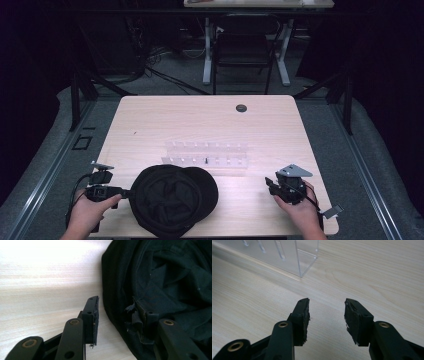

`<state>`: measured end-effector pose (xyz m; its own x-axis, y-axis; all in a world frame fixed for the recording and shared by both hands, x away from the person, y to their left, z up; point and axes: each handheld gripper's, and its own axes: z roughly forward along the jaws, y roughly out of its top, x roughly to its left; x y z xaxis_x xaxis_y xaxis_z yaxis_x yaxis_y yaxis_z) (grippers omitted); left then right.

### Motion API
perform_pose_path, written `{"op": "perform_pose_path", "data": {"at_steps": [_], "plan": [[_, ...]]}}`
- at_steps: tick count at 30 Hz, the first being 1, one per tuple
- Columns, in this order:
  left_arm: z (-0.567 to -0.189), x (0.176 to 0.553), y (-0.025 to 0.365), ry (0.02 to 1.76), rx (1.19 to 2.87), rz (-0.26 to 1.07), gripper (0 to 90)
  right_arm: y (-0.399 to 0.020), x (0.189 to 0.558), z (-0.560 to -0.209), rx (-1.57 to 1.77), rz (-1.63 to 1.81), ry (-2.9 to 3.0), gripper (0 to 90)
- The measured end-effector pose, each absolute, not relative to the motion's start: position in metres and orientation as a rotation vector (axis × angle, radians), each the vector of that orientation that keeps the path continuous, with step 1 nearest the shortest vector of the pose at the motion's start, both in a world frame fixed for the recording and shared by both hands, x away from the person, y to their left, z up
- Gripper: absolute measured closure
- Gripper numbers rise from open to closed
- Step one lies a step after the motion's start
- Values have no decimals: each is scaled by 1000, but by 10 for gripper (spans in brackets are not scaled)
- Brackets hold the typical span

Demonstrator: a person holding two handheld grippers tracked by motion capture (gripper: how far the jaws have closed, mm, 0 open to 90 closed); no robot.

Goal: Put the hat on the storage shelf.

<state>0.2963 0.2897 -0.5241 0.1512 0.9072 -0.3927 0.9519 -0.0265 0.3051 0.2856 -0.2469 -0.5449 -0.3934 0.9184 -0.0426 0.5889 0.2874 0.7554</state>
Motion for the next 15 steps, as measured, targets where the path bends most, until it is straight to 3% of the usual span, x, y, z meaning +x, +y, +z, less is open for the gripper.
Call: {"op": "perform_pose_path", "data": {"at_steps": [15], "plan": [[-537, 300, 288, 1834, 1926, -177, 639, -247, 286, -545, 1350, 931, 2080, 545]]}}
